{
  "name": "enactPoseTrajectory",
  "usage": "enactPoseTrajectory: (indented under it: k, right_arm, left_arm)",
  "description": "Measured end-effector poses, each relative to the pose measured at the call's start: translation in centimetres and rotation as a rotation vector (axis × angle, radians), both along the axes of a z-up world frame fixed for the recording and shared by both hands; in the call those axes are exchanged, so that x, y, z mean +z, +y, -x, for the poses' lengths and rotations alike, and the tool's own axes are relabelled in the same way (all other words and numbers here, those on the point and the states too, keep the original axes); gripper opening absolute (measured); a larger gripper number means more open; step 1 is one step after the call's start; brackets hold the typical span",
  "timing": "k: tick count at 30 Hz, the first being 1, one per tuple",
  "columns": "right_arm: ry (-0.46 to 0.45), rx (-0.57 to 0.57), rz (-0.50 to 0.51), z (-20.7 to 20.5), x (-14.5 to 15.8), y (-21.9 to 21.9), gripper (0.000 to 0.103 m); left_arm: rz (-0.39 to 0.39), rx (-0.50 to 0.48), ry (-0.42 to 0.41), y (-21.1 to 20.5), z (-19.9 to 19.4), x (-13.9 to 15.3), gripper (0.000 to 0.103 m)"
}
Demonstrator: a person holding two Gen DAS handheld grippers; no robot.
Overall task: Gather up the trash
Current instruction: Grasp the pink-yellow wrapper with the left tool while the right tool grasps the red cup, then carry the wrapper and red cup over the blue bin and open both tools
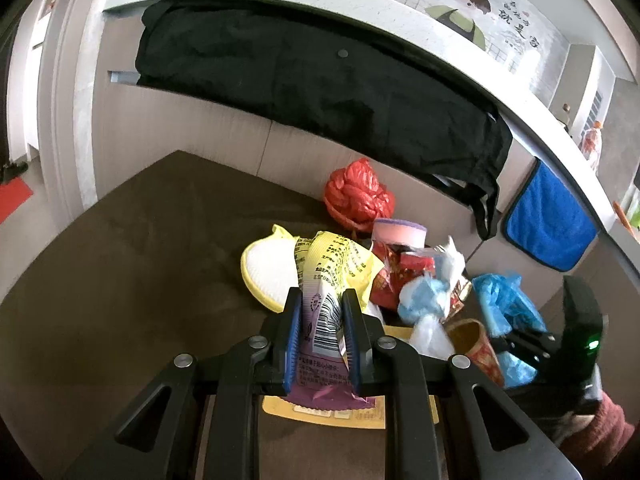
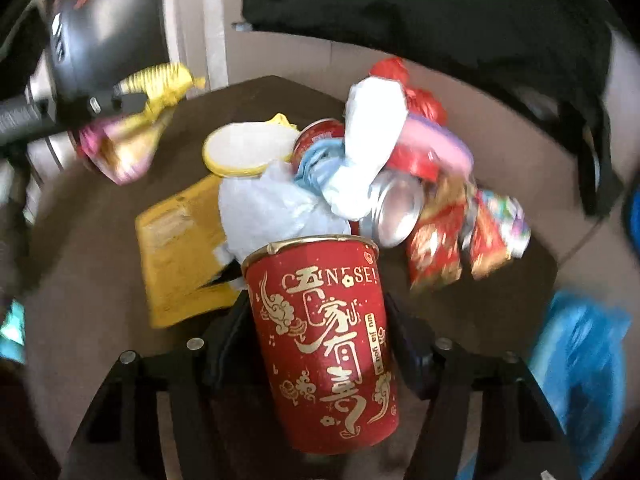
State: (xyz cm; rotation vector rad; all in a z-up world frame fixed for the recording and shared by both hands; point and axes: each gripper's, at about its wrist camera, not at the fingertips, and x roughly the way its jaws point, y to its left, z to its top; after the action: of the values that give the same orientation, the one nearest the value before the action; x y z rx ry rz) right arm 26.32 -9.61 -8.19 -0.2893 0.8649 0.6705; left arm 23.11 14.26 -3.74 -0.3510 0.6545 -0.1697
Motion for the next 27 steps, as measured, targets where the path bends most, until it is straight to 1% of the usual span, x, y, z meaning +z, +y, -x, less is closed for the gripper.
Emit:
enactPoseTrajectory:
  k: [2, 4, 5, 10, 15, 18, 19, 21, 23, 24, 27]
  right_arm:
    - [0.063, -0.009, -0.074, 0.9, 0.7, -1.1, 0.061]
    - [0.097, -0.01, -0.138, 2.0, 1.4, -2.2, 0.061]
    - [0.096, -0.017, -0.148, 2.7, 1.7, -2.5, 0.061]
    - [-0.009, -0.063, -0.149, 5.4, 3.4, -3.4, 0.061]
    - [-0.018, -0.105, -0.201, 5.6, 4.4, -4.1, 0.061]
    - [-0.041, -0.136, -0.256, 5.7, 5.0, -5.0, 0.061]
    - [-0.051, -0.149, -0.277, 5.1, 5.0, -5.1, 0.061]
    - [-0.073, -0.174, -0.324, 5.1, 6.0, -6.0, 0.061]
    - [-0.116, -0.204, -0.37, 5.4, 7.4, -7.5, 0.061]
    - [-0.143, -0.222, -0.385, 5.6, 8.2, -8.3, 0.061]
    - [-0.234, -0.28, -0.429, 6.4, 10.9, -11.5, 0.061]
  left_arm:
    - [0.006, -0.005, 0.004, -0.3, -0.1, -0.1, 0.02]
    - [0.005, -0.015, 0.005, -0.7, 0.0, -0.2, 0.02]
    - [0.005, -0.019, 0.005, -0.9, 0.1, -0.2, 0.02]
    - [0.001, -0.034, 0.004, -1.8, 1.0, -0.2, 0.02]
    - [-0.019, -0.031, -0.019, -2.6, 2.2, 0.6, 0.02]
    - [-0.041, -0.012, -0.039, -3.1, 3.1, 1.5, 0.02]
    - [-0.045, -0.007, -0.046, -3.3, 3.4, 1.9, 0.02]
    - [-0.054, -0.003, -0.072, -4.1, 3.9, 3.0, 0.02]
    - [-0.075, -0.008, -0.116, -5.4, 4.4, 4.5, 0.02]
    - [-0.084, -0.019, -0.15, -6.5, 4.7, 5.5, 0.02]
    - [-0.076, -0.068, -0.21, -9.8, 4.5, 7.6, 0.02]
